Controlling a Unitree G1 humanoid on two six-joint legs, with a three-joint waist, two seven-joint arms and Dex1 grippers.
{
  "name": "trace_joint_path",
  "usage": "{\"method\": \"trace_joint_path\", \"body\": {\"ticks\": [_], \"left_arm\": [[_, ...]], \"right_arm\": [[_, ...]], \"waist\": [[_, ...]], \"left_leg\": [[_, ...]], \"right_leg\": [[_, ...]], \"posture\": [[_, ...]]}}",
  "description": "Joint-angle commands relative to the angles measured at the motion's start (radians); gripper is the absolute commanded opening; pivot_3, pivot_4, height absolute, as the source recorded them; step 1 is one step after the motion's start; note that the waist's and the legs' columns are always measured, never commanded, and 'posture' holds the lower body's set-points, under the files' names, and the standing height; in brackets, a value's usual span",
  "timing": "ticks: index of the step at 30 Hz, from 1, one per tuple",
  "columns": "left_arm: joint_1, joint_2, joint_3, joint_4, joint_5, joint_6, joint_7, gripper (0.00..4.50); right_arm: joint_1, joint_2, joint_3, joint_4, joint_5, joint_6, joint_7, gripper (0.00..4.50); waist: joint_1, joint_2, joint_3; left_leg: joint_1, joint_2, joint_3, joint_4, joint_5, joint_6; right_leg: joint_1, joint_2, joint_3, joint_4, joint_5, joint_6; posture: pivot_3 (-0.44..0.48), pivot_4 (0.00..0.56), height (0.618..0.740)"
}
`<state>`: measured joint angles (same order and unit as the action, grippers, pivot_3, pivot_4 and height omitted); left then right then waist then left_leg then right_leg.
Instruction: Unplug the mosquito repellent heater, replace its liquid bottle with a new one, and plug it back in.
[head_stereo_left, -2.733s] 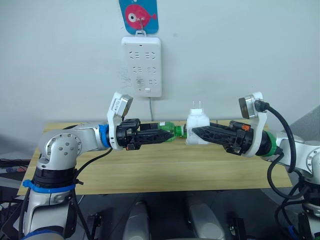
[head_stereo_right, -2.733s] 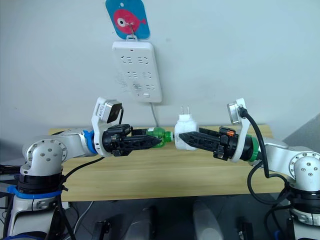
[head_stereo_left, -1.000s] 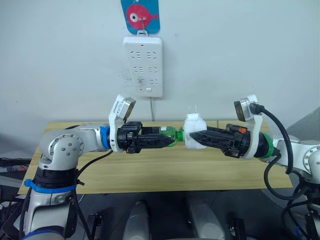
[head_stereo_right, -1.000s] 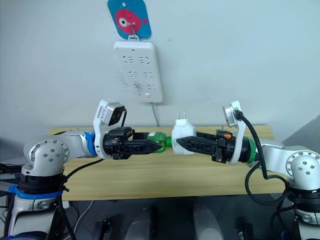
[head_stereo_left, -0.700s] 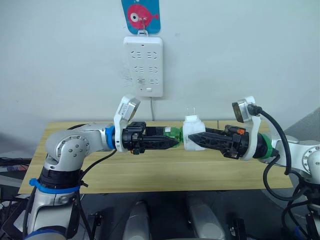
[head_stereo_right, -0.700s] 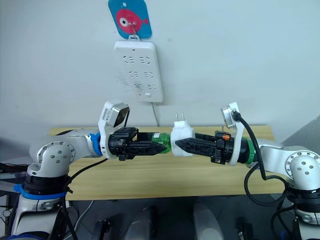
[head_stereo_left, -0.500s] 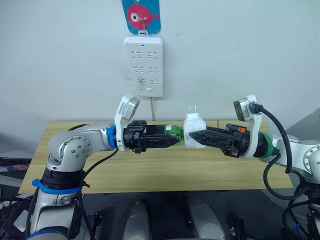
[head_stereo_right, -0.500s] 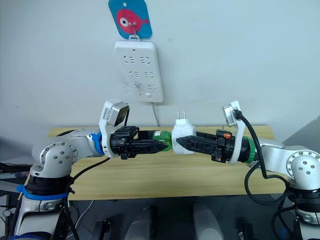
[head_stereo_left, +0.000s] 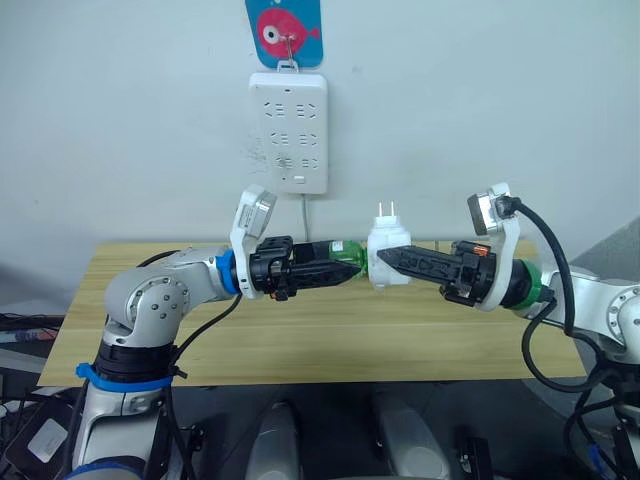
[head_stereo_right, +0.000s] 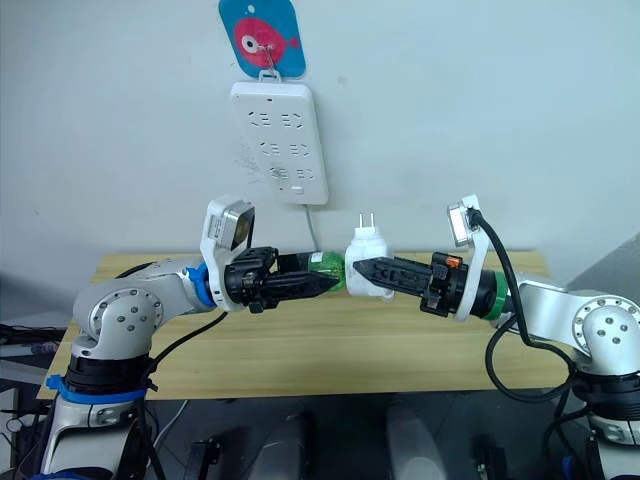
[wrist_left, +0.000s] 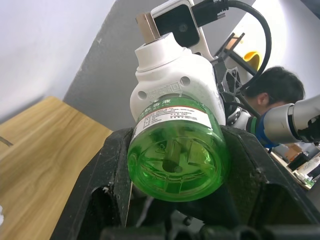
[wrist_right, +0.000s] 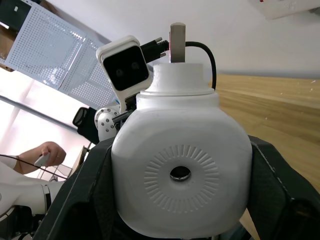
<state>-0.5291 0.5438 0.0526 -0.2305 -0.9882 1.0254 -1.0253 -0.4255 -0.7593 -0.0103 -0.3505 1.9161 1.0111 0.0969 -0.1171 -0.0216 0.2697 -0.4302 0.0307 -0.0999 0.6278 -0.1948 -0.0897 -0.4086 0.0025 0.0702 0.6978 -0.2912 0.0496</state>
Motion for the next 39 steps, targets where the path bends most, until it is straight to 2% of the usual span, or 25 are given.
{"method": "trace_joint_path", "body": {"ticks": [1,5,9,10,19,23,26,29,34,39], "left_arm": [[-0.013,0.000,-0.049,-0.056,-0.034,0.006,-0.062,2.32],[-0.027,0.007,-0.049,-0.033,-0.046,0.029,-0.089,2.32],[-0.033,-0.009,-0.039,-0.001,-0.043,0.037,-0.079,2.32],[-0.033,-0.015,-0.035,0.006,-0.046,0.040,-0.071,2.32],[-0.055,-0.080,0.028,0.068,-0.087,0.045,0.043,2.32],[-0.078,-0.111,0.064,0.103,-0.128,0.070,0.104,2.32],[-0.094,-0.107,0.079,0.130,-0.152,0.101,0.117,2.32],[-0.100,-0.070,0.078,0.146,-0.183,0.165,0.099,2.32],[-0.091,-0.019,0.052,0.133,-0.190,0.211,0.048,2.32],[-0.090,-0.027,0.043,0.123,-0.181,0.210,0.045,2.32]], "right_arm": [[-0.034,0.013,0.048,-0.049,0.056,0.025,0.031,2.97],[-0.048,0.005,0.049,-0.026,0.056,0.046,0.058,2.97],[-0.059,-0.002,0.046,-0.007,0.056,0.052,0.062,4.31],[-0.061,-0.004,0.046,-0.005,0.056,0.051,0.060,4.47],[-0.003,-0.094,0.021,-0.081,0.022,0.076,0.100,4.50],[0.076,-0.145,0.005,-0.206,-0.217,0.081,0.230,4.50],[0.163,-0.185,-0.010,-0.277,-0.444,0.017,0.382,4.50],[0.234,-0.220,-0.035,-0.260,-0.678,-0.112,0.520,3.99],[0.167,-0.253,-0.099,-0.076,-0.806,-0.170,0.658,2.16],[0.093,-0.257,-0.105,-0.040,-0.857,-0.164,0.740,0.37]], "waist": [[0.001,0.000,0.000],[0.002,0.000,0.000],[0.003,0.000,0.000],[0.002,0.000,0.000],[0.004,0.000,0.000],[0.005,0.000,0.000],[0.006,0.000,0.000],[0.005,0.000,-0.001],[-0.001,0.000,-0.001],[0.001,0.000,-0.001]], "left_leg": [[0.000,0.000,0.000,0.000,0.000,0.000],[0.000,0.000,0.000,0.000,0.000,0.000],[0.000,0.000,0.000,0.000,0.000,0.000],[-0.001,0.000,0.000,0.001,0.000,0.000],[-0.001,0.000,-0.001,0.001,0.000,0.000],[-0.001,0.000,-0.001,0.001,0.000,0.000],[-0.001,0.000,-0.001,0.001,0.000,0.000],[-0.001,0.000,-0.001,0.001,0.000,0.000],[0.000,0.000,0.000,0.002,0.000,0.000],[0.000,0.000,0.000,0.001,0.000,0.000]], "right_leg": [[0.000,0.000,0.000,0.000,0.000,0.000],[0.000,0.000,0.000,0.000,0.000,0.000],[0.000,0.000,0.000,0.000,0.000,0.000],[0.000,0.000,-0.001,0.000,0.000,0.000],[0.000,0.000,-0.001,0.000,0.000,0.000],[0.000,0.000,-0.001,0.000,0.000,0.001],[0.000,0.000,-0.001,0.000,-0.002,0.005],[0.000,0.000,-0.001,0.000,-0.002,0.005],[0.000,0.000,0.000,0.000,-0.002,0.006],[0.000,0.000,0.000,0.000,0.000,0.002]], "posture": [[-0.175,0.208,0.736],[-0.178,0.204,0.736],[-0.183,0.203,0.736],[-0.183,0.203,0.736],[-0.187,0.203,0.736],[-0.189,0.203,0.736],[-0.191,0.202,0.736],[-0.197,0.202,0.736],[-0.203,0.201,0.736],[-0.208,0.200,0.736]]}}
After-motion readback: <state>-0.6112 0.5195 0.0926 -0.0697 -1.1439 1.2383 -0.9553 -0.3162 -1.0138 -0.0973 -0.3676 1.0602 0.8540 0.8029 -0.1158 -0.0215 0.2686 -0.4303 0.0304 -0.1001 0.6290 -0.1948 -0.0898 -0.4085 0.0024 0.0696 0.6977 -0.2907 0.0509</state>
